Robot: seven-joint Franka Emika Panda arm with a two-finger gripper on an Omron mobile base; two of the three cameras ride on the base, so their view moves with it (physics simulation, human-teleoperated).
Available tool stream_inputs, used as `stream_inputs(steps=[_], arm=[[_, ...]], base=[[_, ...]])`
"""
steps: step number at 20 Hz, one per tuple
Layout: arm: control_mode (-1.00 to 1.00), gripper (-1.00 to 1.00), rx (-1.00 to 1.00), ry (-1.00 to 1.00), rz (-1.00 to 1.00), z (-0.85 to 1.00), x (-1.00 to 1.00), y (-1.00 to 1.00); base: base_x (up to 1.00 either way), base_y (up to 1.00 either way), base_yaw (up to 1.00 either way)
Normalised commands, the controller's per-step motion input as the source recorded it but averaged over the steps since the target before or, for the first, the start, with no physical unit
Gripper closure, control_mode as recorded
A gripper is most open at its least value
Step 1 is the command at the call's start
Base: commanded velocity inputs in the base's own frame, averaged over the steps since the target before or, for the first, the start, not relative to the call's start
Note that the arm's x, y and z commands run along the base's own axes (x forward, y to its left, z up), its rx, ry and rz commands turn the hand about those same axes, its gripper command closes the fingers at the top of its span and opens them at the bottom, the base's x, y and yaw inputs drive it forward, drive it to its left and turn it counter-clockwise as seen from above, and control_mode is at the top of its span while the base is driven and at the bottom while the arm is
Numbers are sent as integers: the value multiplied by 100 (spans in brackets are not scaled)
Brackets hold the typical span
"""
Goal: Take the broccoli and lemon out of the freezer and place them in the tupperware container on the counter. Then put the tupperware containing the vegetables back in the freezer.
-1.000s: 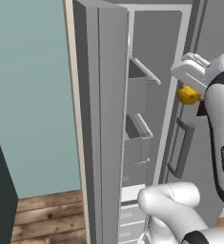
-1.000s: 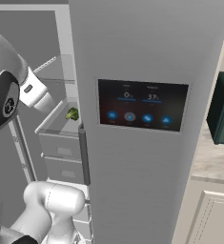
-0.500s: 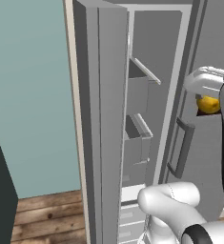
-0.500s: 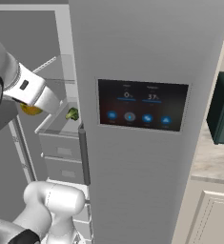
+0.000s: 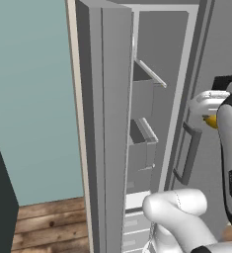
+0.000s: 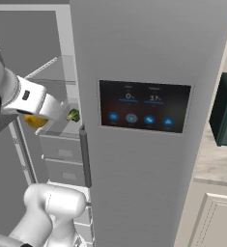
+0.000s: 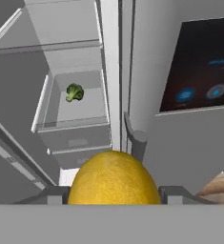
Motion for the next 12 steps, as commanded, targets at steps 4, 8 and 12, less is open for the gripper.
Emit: stream_inputs(steps=[4,8,12], arm=[[-100,100,-5,-11,0,-38,8,-1],[100,100,0,0,0,0,0,0],[100,100,0,0,0,0,0,0]], base=[[0,0,0],[-56,-24,0],[-100,-65,-1]])
